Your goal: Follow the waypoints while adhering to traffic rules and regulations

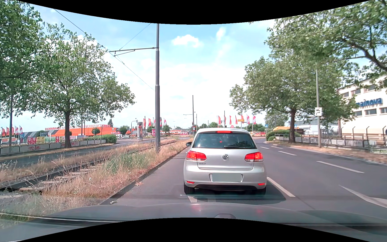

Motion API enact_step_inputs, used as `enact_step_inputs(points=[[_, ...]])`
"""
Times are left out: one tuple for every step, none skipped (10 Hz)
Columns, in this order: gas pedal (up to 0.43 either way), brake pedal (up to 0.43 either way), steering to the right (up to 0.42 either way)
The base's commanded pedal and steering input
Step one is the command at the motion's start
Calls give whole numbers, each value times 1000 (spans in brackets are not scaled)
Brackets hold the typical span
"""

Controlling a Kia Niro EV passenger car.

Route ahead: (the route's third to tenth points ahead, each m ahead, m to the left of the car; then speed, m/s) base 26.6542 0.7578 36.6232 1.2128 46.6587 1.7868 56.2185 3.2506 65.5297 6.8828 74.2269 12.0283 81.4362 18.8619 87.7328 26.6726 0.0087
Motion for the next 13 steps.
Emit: enact_step_inputs(points=[[0, 213, -1], [0, 213, -1], [0, 207, -1], [0, 207, -1], [0, 207, -1], [0, 226, -1], [0, 232, -1], [0, 220, -1], [0, 220, -1], [0, 220, -1], [0, 220, -1], [0, 226, -1], [0, 226, -1]])
